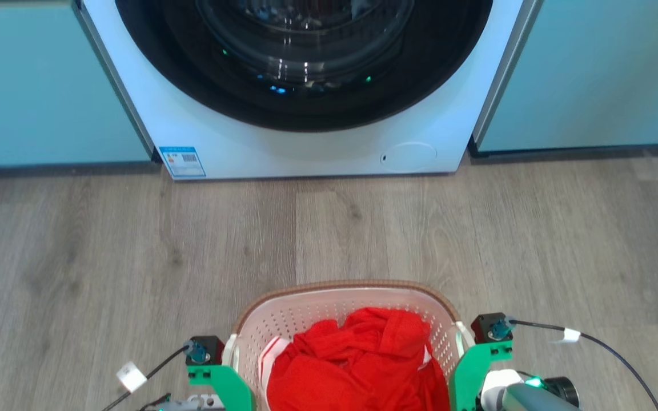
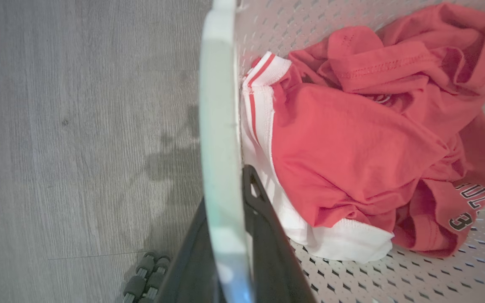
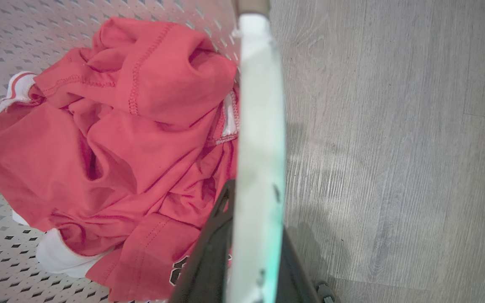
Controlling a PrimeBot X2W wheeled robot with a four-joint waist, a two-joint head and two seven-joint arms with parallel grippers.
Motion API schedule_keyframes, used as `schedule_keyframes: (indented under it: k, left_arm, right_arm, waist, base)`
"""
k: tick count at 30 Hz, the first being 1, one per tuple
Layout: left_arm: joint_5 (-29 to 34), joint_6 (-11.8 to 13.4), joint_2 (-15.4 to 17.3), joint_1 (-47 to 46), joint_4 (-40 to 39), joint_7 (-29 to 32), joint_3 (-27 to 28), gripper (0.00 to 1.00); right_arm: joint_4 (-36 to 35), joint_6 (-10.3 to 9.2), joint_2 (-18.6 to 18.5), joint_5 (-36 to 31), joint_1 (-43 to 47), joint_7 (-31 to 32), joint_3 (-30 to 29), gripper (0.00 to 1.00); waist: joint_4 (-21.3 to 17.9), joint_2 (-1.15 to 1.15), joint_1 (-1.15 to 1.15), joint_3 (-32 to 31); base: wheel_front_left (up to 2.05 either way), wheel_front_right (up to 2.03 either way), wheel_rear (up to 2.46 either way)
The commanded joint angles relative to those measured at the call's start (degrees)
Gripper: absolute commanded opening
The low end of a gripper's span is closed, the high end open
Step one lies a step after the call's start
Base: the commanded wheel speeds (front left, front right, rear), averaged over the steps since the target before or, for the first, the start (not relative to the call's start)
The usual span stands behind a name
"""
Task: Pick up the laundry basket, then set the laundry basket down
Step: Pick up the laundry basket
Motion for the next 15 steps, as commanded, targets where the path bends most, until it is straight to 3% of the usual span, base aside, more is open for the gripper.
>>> schedule_keyframes:
  k: [1, 15]
  left_arm:
    - [-0.3, -0.1, 1.7, -1.2, 0.3, -0.1, 0.6, 0.0]
    - [-1.7, -0.3, 1.7, 1.0, 0.6, 1.1, -0.8, 0.0]
  right_arm:
    - [-0.8, -0.08, -0.2, 0.5, -0.1, -0.1, 1.5, 0.0]
    - [0.4, -0.08, -0.2, 5.1, 1.1, 1.0, 5.8, 0.0]
  waist:
    - [0.0, -0.01, 0.01, -1.0]
    - [-0.3, -0.01, 0.01, -4.0]
  base:
    - [0.0, 0.0, 0.0]
    - [0.0, 0.0, 0.0]
